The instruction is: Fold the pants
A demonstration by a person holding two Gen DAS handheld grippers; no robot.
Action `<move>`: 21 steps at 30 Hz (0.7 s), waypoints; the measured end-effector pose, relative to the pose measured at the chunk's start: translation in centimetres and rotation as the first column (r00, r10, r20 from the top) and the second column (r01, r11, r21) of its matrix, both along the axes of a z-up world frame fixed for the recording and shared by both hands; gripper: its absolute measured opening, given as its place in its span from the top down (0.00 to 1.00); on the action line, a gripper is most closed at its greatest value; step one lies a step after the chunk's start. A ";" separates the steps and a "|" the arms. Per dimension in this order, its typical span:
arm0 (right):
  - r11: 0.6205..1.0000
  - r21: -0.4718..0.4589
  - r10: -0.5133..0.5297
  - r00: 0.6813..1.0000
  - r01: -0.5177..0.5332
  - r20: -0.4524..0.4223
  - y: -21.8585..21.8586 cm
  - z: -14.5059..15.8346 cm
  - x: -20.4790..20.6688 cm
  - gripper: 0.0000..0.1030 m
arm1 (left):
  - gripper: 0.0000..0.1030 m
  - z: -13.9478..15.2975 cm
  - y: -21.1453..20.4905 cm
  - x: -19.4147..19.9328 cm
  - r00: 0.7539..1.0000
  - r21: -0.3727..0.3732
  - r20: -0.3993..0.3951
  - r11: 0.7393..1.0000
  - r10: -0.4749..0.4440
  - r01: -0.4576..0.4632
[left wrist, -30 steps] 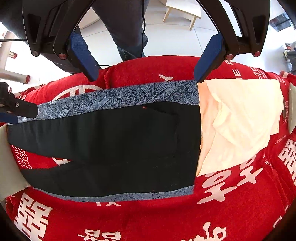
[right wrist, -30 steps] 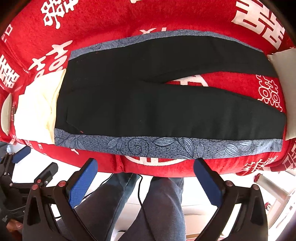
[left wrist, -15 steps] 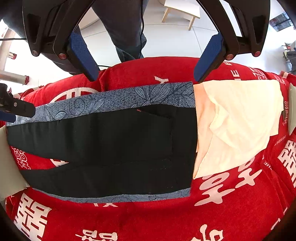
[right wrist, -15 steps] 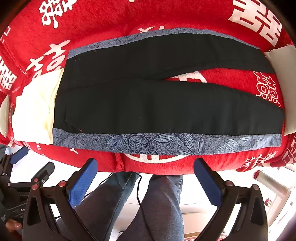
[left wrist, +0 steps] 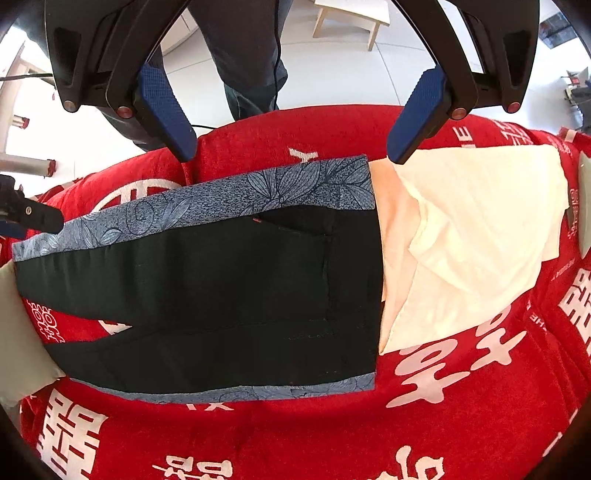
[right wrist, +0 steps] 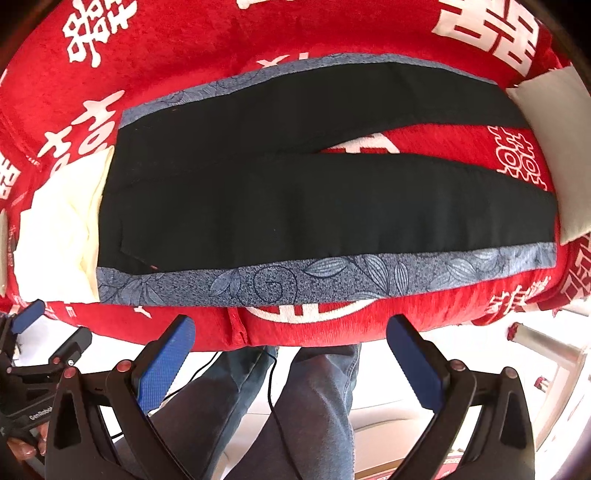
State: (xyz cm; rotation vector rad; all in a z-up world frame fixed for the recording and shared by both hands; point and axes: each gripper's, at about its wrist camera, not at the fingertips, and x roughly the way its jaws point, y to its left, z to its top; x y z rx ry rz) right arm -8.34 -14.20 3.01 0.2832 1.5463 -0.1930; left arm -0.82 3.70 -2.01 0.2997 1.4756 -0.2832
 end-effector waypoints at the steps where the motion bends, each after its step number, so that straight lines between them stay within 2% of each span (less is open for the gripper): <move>1: 1.000 -0.003 -0.006 1.000 0.006 -0.002 0.1 -0.1 -0.2 0.00 | 0.00 -0.1 0.0 0.0 1.000 -0.003 -0.001 1.000 -0.006 0.006; 8: 0.998 -0.014 -0.055 0.998 0.055 -0.009 0.4 -0.1 -1.5 0.00 | 0.00 -0.6 0.2 -0.6 0.999 -0.003 -0.007 0.999 -0.040 0.040; 15: 0.999 -0.040 -0.014 1.000 0.014 0.000 0.4 0.5 -1.7 0.00 | 0.00 -1.0 0.0 -0.9 1.000 -0.022 -0.002 1.000 0.020 -0.020; 21: 0.999 -0.036 0.041 0.999 -0.041 0.006 -0.7 -0.7 -1.6 0.00 | 0.00 -2.6 -1.3 -1.5 0.996 -0.014 -0.006 0.996 0.089 -0.089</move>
